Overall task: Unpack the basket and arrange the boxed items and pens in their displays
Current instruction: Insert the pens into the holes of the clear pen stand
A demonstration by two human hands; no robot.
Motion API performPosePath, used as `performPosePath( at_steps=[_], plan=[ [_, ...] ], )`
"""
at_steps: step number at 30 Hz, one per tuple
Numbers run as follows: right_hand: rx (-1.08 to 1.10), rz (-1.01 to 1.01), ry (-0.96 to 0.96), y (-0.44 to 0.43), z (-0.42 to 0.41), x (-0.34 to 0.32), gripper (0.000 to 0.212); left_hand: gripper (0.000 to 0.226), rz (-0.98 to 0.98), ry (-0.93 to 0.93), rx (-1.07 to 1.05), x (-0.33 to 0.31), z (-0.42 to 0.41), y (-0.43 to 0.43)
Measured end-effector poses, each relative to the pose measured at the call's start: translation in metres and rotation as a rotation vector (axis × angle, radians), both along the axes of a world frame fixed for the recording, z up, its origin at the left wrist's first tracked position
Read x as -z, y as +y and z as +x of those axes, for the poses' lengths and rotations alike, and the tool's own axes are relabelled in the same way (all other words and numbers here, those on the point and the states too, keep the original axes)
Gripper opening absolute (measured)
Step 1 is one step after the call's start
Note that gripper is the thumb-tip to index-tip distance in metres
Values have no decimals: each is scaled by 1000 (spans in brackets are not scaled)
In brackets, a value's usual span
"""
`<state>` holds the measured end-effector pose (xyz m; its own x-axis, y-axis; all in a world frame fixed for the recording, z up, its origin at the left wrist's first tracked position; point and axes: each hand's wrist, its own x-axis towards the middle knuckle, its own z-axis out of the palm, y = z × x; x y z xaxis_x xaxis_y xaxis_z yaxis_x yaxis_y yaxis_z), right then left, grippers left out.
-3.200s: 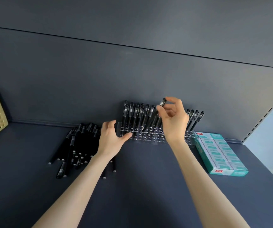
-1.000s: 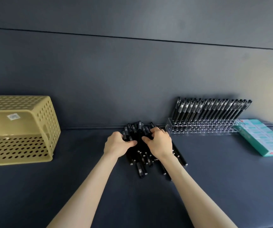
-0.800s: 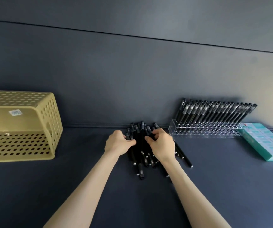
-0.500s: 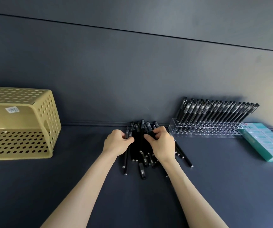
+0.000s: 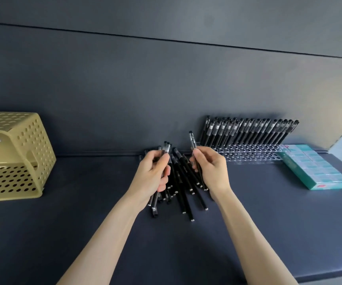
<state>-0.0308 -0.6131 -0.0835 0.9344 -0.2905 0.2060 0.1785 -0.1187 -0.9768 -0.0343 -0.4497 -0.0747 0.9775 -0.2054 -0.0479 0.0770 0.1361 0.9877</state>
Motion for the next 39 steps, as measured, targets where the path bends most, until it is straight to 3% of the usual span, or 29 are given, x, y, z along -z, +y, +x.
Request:
performPosePath(
  at_steps=[4, 10, 20, 25, 30, 39],
  plan=[
    [-65, 116, -30, -45, -15, -10, 10, 21, -14, -20, 67, -3, -13, -50],
    [-127, 38, -56, -130, -36, -20, 10, 28, 23, 24, 31, 3, -34, -139],
    [-175, 95, -71, -199, -31, -35, 12, 20, 175, 12, -22, 15, -43, -207],
    [-94, 10, -162, -208, -13, -43, 17, 28, 199, -61, -107, 18, -33, -213],
    [4, -93, -323, -202, 11, -49, 38, 24, 151, -116, -227, 19, -18, -206],
    [52, -344, -417, -176, 46, -38, 34, 29, 5, -120, -359, 35, -6, -201]
  ],
)
